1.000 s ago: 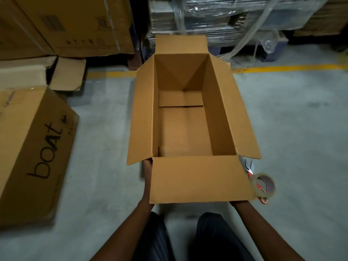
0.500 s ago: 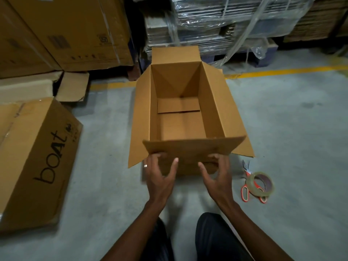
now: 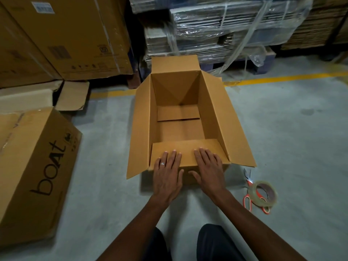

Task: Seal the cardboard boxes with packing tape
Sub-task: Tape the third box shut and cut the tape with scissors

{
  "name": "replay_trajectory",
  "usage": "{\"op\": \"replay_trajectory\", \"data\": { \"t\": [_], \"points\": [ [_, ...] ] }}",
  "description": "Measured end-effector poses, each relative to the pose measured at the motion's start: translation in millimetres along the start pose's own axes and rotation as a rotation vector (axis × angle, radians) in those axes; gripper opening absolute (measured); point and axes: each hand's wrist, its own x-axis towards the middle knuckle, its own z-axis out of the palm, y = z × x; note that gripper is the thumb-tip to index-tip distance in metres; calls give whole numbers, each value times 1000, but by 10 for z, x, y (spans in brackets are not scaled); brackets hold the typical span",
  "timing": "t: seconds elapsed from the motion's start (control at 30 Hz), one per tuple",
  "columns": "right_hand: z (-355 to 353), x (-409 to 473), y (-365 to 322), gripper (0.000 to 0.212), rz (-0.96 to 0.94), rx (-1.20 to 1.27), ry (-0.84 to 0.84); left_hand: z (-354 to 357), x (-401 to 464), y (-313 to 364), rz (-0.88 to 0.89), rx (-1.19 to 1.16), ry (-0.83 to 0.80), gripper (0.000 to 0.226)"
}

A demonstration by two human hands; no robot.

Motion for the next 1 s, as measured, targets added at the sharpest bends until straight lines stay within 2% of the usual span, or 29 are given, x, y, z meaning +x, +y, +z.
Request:
{"op": "replay_trajectory", "data": {
  "t": [0.1,0.3,0.43,0.53,0.7,0.8,0.87,0.93,1.0],
  "points": [
    [16,-106,14,71,-10,-5,33,21,-112,68,-8,-28,30,61],
    [27,-432,9,77,-41,2,26,52,-489,204,-39,-65,45,68],
    [84,-713,90,68,-94,-27,59,155,-745,237,-19,-61,34,67],
    [103,-711,182,71,-117,-57,50,175,-735,151,14,-32,42,75],
    [6,-454,270,74,-87,-34,-2,131,-537,-56,-128,-116,92,74],
    [-50,-302,262,74,-63,-9,-19,112,-435,-100,-159,-220,99,74],
    [-46,-299,248,72,-59,45,-16,98,-418,-108,-176,-313,160,72],
    [-67,-309,229,70,-22,169,23,52,-381,-150,-267,-424,256,71],
    [-134,-213,245,67,108,251,110,-17,-248,-234,-426,-586,317,76]
  ]
}}
